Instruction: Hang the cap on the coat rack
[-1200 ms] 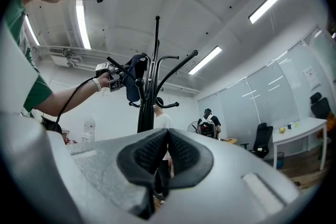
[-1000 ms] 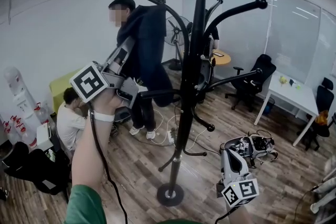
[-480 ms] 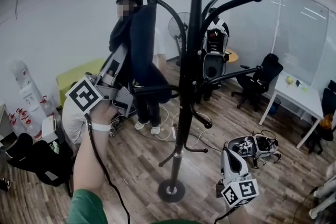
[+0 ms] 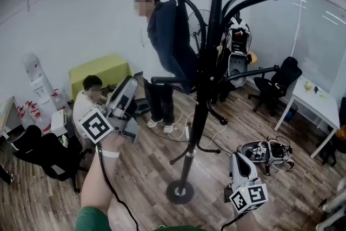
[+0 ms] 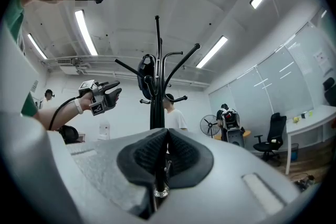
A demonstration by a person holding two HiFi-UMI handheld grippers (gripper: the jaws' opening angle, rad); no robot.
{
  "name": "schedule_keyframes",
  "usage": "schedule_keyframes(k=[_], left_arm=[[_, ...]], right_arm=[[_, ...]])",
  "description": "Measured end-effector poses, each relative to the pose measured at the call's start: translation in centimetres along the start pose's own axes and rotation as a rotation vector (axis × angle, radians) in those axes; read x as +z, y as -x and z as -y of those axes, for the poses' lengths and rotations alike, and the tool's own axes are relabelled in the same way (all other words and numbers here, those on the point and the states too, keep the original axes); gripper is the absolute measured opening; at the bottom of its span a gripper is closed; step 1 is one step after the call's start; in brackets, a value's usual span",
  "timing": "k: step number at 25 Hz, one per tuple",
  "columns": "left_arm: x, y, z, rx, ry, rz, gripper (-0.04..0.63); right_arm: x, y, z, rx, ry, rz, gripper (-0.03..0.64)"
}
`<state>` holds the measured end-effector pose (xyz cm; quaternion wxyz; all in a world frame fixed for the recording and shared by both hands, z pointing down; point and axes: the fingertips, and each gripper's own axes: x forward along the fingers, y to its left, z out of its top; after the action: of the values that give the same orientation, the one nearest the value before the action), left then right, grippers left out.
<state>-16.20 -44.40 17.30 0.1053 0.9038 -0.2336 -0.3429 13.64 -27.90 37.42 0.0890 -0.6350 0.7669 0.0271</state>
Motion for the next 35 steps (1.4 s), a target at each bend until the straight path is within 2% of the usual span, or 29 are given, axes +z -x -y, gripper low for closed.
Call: schedule_keyframes(k=[4,8,14,21,24,29,31,35], left_arm=[[-3.6,4.1,0.3,0.054,-0.074,-0.080,0.198],[-7.4,8.2,0.8,0.120,-0.098,-0.146,0.186],[-12.0,13.2,0.4,0.218,-0.023,-0.201,0.181],[-15.9,16.0,1.7,0.257,-0.022,-0.259,0.178],[-15.9,16.5,1.9,0.305,-0.100,-0.272,0.158],[-14.7,17.8,1.1,0.414,-0.312,-0.289,0.048],[-14.1,18.1,1.0,0.444,-0.359,-0.283,0.018],[-13.5,18.3,0.8,0.482,-0.416,-0.288,0.015]], right_arm=[[-0.2,-0.5,-1.1,0.034,-0.004,-0.005,0.003],[0.1,-0.9,-2.4,0.072,-0.002,0.000,0.003],[1.1,-1.2,-3.7,0.111,-0.007,0.020,0.003],[1.8,-1.7,-4.9,0.141,-0.027,0.050,0.003],[1.9,-1.7,-5.1,0.145,-0.022,0.052,0.003],[2.0,-1.6,-4.9,0.142,0.001,0.054,0.003],[2.0,-1.6,-4.8,0.141,0.012,0.053,0.003],[2.0,-1.6,-4.9,0.142,0.034,0.051,0.003]])
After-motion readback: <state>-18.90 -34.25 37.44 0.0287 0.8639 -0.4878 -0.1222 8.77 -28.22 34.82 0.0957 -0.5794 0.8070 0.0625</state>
